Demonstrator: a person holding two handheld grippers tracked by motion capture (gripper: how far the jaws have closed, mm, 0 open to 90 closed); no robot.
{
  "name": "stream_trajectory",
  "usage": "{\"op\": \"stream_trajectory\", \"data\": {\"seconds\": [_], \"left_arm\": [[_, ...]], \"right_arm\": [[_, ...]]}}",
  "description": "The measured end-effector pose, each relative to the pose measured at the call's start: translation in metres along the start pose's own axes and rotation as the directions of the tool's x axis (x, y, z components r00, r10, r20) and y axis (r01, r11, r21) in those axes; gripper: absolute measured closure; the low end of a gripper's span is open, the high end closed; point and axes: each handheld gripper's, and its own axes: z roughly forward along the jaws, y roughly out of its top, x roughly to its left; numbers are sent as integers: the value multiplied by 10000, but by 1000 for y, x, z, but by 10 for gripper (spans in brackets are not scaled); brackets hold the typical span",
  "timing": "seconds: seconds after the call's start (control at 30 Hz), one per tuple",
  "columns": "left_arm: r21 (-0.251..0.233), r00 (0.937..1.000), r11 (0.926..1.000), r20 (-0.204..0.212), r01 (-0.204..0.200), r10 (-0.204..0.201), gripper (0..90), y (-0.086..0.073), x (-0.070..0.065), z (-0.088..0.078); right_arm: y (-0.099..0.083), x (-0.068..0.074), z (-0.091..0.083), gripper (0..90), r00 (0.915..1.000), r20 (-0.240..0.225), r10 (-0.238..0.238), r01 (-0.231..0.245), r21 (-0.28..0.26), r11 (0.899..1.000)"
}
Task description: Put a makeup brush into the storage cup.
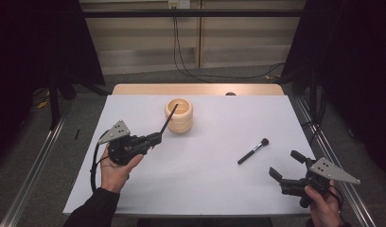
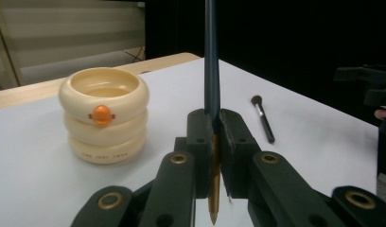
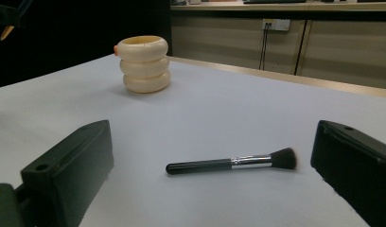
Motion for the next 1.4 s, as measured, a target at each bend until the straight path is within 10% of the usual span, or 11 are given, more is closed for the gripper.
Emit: {"op": "stream_trajectory", "data": {"seconds": [1.0, 1.4], "left_arm": [[729, 9859, 9949, 1571, -704, 583, 836, 3, -49, 32], [1749, 9732, 9764, 2125, -1265, 880, 836, 13, -60, 46]], "right_arm": [[0, 0, -1, 0, 9999, -111, -49, 49, -26, 10000], [0, 0, 1, 0, 10000, -84, -51, 51, -25, 10000]]}}
